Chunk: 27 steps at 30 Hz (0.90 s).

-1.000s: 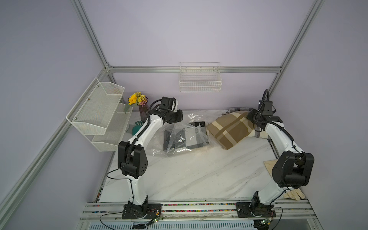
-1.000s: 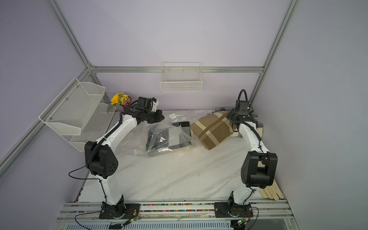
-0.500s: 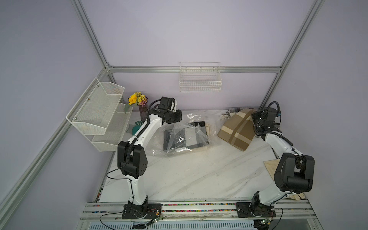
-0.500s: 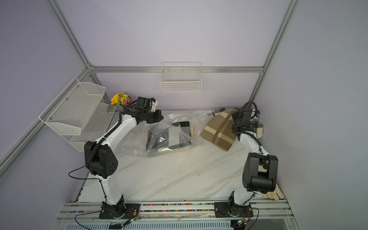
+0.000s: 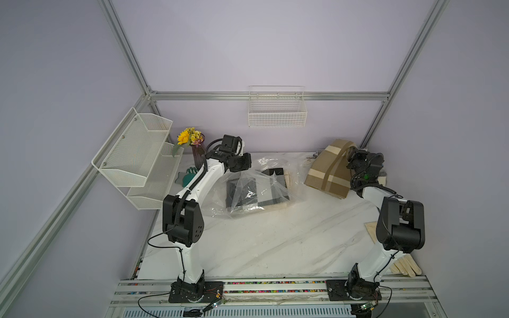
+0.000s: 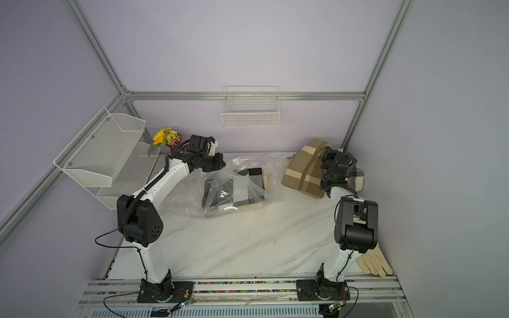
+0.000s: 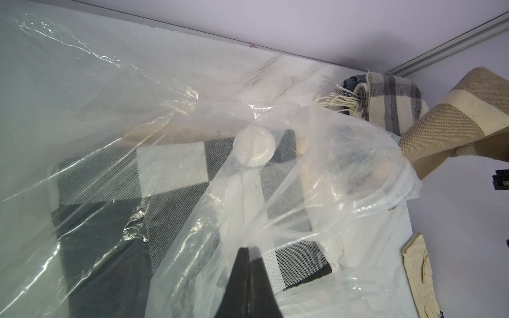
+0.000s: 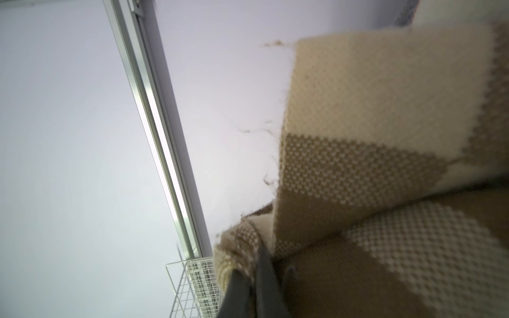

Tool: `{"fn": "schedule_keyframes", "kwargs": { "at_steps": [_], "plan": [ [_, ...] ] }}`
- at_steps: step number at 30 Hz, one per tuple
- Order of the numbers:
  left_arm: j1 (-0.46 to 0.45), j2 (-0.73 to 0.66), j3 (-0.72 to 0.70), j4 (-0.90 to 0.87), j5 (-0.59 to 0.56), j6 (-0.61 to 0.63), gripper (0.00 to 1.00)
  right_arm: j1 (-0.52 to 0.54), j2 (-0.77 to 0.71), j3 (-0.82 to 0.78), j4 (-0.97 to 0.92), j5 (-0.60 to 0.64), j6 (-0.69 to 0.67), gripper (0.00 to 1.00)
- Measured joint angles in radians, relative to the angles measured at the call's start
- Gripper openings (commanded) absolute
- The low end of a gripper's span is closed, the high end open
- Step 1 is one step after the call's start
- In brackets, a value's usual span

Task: Take the scarf out of the vacuum bag
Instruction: Move the scarf to the corner of the board.

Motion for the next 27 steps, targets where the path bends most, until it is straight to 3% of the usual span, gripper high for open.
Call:
{"fn": "schedule_keyframes", "kwargs": {
  "at_steps": [13, 23, 24, 27],
  "plan": [
    [0.0, 0.0, 0.0, 0.0, -0.003, 0.0, 0.0, -0.12, 0.081, -0.039, 0.296, 0.018, 0.138, 0.0],
    [0.0, 0.0, 0.0, 0.0, -0.003, 0.0, 0.0, -0.202, 0.086, -0.048, 0.358, 0.025, 0.16, 0.0],
    [0.0, 0.0, 0.0, 0.0, -0.003, 0.0, 0.0, -0.202, 0.09, -0.048, 0.364, 0.025, 0.159, 0.11],
    [0.0, 0.0, 0.0, 0.0, -0.003, 0.0, 0.0, -0.205, 0.106, -0.048, 0.369, 0.017, 0.157, 0.64]
  ]
}}
